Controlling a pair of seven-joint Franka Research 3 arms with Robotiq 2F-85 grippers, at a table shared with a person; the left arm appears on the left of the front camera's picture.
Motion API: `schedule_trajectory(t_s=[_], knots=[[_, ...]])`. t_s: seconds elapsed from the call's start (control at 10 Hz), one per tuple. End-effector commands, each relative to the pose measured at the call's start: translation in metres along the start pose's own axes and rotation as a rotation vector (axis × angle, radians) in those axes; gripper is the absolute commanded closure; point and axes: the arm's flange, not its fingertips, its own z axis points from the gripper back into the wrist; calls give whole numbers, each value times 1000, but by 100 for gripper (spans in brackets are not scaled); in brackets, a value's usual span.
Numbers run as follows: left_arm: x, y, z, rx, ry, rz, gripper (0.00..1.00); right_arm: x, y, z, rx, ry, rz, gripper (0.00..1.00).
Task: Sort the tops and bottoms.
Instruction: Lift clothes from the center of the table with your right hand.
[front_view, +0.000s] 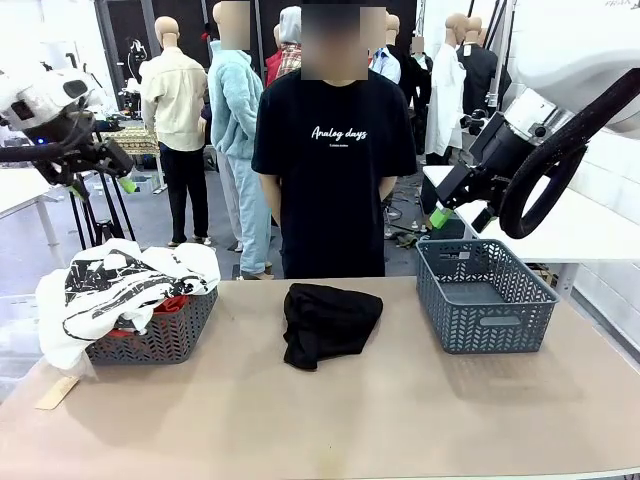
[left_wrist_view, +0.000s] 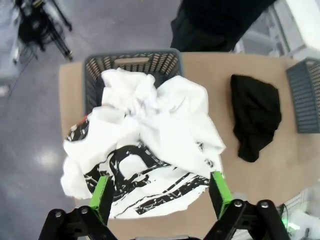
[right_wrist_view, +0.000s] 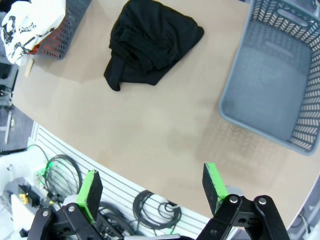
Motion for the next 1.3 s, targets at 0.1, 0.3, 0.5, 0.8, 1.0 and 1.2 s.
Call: schedule_trajectory(t_s=[0.1,0.3,0.5,0.8,1.0,1.2], knots=[[-63,-20,51,-44,-200,-244,0,-3,0,-1,-5,5,-1,0],[-82,-17,64,-7,-222,-247,0,-3,0,-1,-5,5,-1,0],[-94,-31,68,-29,-202,-338,0,-3,0,-1,-5,5,-1,0],[-94,-34,72,-22,-195,-310,0,-3,0,-1,-5,5,-1,0],[-94,-34,72,-22,-195,-310,0,-3,0,-1,-5,5,-1,0],[-94,-34,72,-22,-195,-310,0,1,13,5,-71,-79,99,0]])
